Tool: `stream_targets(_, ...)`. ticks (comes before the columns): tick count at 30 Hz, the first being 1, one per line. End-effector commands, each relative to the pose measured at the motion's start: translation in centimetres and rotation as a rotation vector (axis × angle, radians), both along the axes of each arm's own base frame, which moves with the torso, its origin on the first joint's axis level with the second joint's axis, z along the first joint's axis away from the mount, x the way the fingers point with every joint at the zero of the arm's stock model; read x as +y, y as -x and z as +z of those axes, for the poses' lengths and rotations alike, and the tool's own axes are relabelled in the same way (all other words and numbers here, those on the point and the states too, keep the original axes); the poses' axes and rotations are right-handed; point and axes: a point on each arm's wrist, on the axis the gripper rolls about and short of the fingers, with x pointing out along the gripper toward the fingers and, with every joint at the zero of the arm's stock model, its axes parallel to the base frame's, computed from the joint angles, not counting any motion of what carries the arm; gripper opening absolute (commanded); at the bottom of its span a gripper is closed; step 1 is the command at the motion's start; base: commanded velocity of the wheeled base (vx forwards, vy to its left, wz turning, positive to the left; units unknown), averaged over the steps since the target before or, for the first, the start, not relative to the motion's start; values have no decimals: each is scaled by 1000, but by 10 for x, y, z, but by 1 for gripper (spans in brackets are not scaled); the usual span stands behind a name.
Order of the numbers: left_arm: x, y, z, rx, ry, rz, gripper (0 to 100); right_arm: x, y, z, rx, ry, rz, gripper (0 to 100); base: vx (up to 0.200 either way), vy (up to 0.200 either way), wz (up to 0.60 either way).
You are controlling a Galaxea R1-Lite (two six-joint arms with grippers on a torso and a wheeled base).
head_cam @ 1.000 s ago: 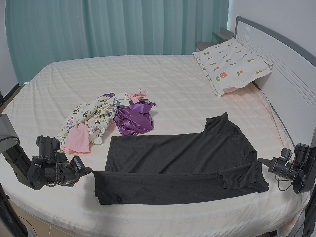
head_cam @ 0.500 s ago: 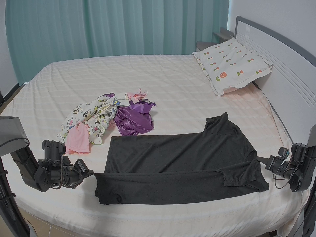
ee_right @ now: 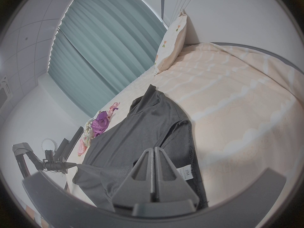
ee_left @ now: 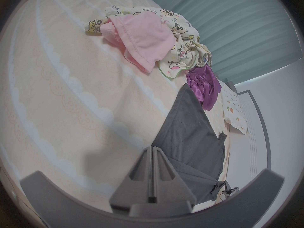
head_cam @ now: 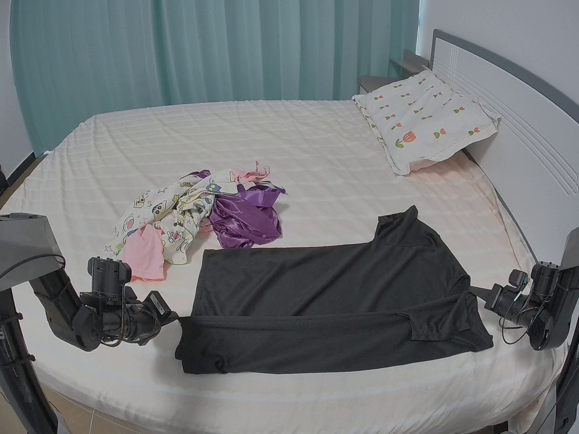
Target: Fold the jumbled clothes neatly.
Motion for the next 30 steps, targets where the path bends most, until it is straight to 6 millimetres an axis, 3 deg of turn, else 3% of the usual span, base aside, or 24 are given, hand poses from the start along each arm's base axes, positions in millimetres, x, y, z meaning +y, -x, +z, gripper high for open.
stream_targets(1,-2,-4,-7,14,-6,0,0,-1,-2,-4,7,-1,-3,0,0,0,0)
stream_targets(28,-10,-15,-19,-50,-3,28,0,3,-7,-17,36,10,-20,0,0,0,0)
stream_targets(29,-10,-15,-19,-49,-3,28,100,3,-7,-17,37,10,-20,0,0,0,0)
stream_targets(30,-11,-15,-19,-49,-3,27,100,4,-7,-17,37,10,-19,0,0,0,0)
